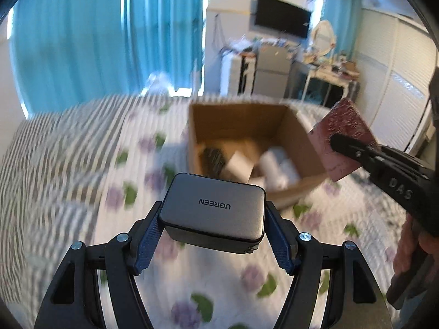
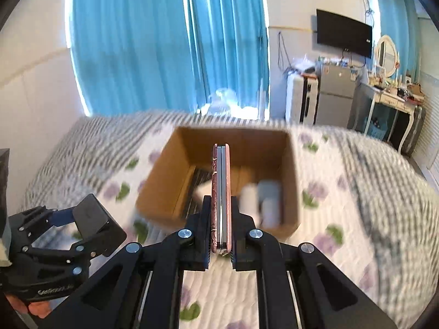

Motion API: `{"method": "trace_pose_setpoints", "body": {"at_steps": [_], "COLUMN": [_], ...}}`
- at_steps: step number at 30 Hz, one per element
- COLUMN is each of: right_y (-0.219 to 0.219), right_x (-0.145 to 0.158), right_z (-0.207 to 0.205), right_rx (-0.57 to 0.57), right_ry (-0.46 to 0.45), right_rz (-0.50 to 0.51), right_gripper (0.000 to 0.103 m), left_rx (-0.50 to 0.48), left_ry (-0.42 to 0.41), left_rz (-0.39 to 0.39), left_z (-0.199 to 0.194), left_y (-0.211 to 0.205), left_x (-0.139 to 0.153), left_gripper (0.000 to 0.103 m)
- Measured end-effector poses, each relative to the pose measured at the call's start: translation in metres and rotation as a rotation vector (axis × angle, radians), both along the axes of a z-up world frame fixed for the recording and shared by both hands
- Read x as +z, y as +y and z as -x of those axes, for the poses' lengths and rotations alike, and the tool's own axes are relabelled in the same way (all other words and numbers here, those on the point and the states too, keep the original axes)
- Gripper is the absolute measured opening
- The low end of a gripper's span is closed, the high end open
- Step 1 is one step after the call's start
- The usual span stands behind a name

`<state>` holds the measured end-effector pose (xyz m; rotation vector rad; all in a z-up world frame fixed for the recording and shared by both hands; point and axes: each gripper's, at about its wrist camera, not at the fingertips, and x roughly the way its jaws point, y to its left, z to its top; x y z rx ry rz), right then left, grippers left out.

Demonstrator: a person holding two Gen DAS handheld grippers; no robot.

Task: Organize rigid objects
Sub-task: 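Drop the power bank into the box with the left gripper while the right drops the pink card in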

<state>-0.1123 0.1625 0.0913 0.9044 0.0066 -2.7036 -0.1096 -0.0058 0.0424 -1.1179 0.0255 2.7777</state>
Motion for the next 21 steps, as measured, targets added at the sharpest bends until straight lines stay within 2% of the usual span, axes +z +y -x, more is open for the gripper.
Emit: {"method": "trace_pose_setpoints", "body": {"at_steps": [2, 5, 7, 11, 14, 17, 21], "right_y": [0.006, 0.016, 0.021, 0.03, 0.035, 0.04, 0.05], "right_x": [0.014, 0.021, 0.019, 0.002, -0.014, -0.03, -0.041], "right_z": [0.014, 0.036, 0.052, 0.077, 0.087, 0.095, 0.102], "right_rx": [-0.006, -0.02, -0.025, -0.032, -0.026, -0.024, -0.028], "right_ry": [0.017, 0.03, 0.022, -0.002, -0.018, -0.038, -0.057], "right_rz": [-0.013, -0.039, -0.037, -0.044, -0.056, -0.051, -0.028], "right_gripper": [0.01, 0.01, 0.01, 0.01, 0.01, 0.01, 0.01], "left_rx": [-0.018, -0.032, -0.058, -0.104, -0.105, -0.114, -0.137], "left_ry": [0.016, -0.008, -0.034, -0.119, -0.159, -0.191, -0.18], "left_rz": [-0.009, 0.005, 0.024, 0.03, 0.045, 0.028, 0.022], "left_z": [0.022, 0.066, 0.09, 0.128, 0.142, 0.148, 0.145], "left_y": [0.011, 0.028, 0.041, 0.062, 0.073, 0.078, 0.081], "left_x": [0.012, 0.012, 0.001, -0.038, -0.064, -0.08, -0.081], "left_gripper": [0.071, 0.071, 0.071, 0.071, 0.071, 0.072, 0.074]}}
